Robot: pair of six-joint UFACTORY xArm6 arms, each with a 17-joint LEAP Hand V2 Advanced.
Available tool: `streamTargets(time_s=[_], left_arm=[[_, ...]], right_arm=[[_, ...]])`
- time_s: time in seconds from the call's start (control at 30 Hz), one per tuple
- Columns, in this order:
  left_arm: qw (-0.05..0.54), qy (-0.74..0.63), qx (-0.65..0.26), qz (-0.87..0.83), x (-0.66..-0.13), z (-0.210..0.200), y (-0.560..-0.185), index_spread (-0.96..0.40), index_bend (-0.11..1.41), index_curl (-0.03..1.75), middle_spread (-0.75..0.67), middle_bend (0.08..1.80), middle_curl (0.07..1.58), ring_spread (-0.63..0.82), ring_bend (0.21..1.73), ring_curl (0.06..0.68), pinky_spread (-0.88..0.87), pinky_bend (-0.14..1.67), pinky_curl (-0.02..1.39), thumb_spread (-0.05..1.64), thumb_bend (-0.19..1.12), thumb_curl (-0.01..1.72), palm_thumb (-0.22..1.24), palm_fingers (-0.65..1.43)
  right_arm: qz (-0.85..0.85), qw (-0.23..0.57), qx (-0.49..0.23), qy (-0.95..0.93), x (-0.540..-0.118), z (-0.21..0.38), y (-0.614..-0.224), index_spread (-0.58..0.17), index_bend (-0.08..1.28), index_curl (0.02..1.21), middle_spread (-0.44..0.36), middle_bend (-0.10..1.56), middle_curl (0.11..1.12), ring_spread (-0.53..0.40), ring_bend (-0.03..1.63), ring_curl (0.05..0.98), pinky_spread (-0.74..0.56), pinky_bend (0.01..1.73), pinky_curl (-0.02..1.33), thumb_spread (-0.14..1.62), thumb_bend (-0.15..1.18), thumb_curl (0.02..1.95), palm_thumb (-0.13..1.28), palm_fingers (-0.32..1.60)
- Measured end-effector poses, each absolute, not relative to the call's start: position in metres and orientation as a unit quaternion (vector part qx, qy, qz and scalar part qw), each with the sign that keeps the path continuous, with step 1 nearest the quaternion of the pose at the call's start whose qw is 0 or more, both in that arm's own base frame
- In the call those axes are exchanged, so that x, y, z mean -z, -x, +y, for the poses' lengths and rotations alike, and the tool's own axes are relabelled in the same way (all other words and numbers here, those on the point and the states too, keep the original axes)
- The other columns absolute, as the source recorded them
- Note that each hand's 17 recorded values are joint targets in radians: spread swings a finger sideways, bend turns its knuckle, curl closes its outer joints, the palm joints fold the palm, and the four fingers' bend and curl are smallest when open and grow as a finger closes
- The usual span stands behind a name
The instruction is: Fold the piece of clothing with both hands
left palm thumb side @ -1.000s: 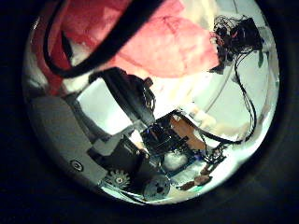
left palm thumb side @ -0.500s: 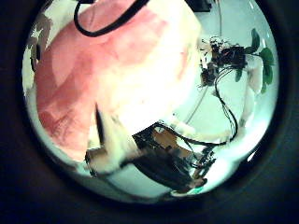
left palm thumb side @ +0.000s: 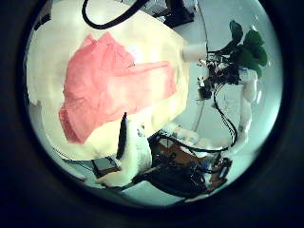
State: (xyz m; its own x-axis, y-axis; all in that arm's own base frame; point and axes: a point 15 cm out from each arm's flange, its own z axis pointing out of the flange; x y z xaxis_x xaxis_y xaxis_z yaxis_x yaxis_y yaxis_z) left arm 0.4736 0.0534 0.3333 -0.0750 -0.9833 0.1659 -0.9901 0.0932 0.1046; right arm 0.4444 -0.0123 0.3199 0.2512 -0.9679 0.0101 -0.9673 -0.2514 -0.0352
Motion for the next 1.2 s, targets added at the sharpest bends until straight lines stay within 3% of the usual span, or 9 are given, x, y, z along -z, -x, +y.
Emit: streamTargets(time_s=[0.2, 0.33, 0.5, 0.87, 1.1, 1.2], left_arm=[[0.114, -0.652, 0.008, -0.749, -0.322, 0.027, -0.434, 0.05, 0.15, 0.37, 0.3, 0.19, 0.3, 0.47, 0.46, 0.239, 0.54, 0.37, 0.32, 1.32, 0.09, 0.39, 0.3, -0.03], [0.127, -0.637, 0.03, -0.76, -0.307, 0.01, -0.409, 0.05, 0.16, 0.35, 0.3, 0.18, 0.3, 0.48, 0.45, 0.238, 0.55, 0.36, 0.31, 1.32, 0.06, 0.37, 0.31, -0.02], [0.141, -0.622, 0.054, -0.768, -0.288, -0.007, -0.383, 0.05, 0.16, 0.33, 0.3, 0.19, 0.29, 0.49, 0.44, 0.238, 0.55, 0.35, 0.31, 1.31, 0.03, 0.35, 0.32, -0.02], [0.153, -0.62, 0.065, -0.767, -0.262, -0.01, -0.362, 0.05, 0.16, 0.32, 0.29, 0.19, 0.29, 0.5, 0.44, 0.239, 0.52, 0.33, 0.31, 1.32, -0.01, 0.33, 0.35, -0.01], [0.156, -0.62, 0.073, -0.766, -0.258, -0.007, -0.356, 0.05, 0.17, 0.31, 0.29, 0.19, 0.29, 0.5, 0.44, 0.238, 0.51, 0.32, 0.31, 1.32, -0.01, 0.32, 0.36, 0.0], [0.153, -0.62, 0.072, -0.766, -0.258, -0.005, -0.357, 0.05, 0.17, 0.31, 0.28, 0.19, 0.29, 0.5, 0.44, 0.237, 0.51, 0.32, 0.31, 1.32, -0.01, 0.31, 0.36, 0.0]], right_arm=[[0.583, -0.044, -0.005, 0.812, -0.289, -0.032, -0.399, -0.364, 0.42, 0.58, -0.123, 0.6, 0.58, -0.163, 0.79, 0.446, 0.09, 0.36, 0.66, 1.41, -0.01, 0.28, 0.76, 0.18], [0.562, -0.087, -0.023, 0.822, -0.259, -0.044, -0.379, -0.346, 0.35, 0.52, -0.082, 0.45, 0.5, -0.063, 0.6, 0.372, 0.17, 0.38, 0.62, 1.3, -0.02, 0.29, 0.73, 0.02], [0.543, -0.127, -0.071, 0.827, -0.202, -0.047, -0.355, -0.332, 0.26, 0.45, -0.042, 0.34, 0.44, 0.019, 0.49, 0.311, 0.23, 0.35, 0.54, 1.2, -0.03, 0.29, 0.68, 0.03], [0.527, -0.12, -0.062, 0.839, -0.139, -0.038, -0.388, -0.313, 0.17, 0.38, -0.029, 0.23, 0.37, 0.087, 0.39, 0.264, 0.26, 0.29, 0.45, 1.04, -0.02, 0.3, 0.64, 0.11], [0.528, -0.123, -0.065, 0.838, -0.122, -0.035, -0.404, -0.29, 0.17, 0.35, -0.047, 0.23, 0.36, 0.059, 0.39, 0.261, 0.23, 0.25, 0.4, 1.01, -0.02, 0.31, 0.66, 0.19], [0.529, -0.128, -0.065, 0.836, -0.118, -0.036, -0.409, -0.282, 0.17, 0.34, -0.082, 0.31, 0.38, 0.011, 0.43, 0.264, 0.21, 0.19, 0.37, 0.99, -0.02, 0.32, 0.68, 0.32]])
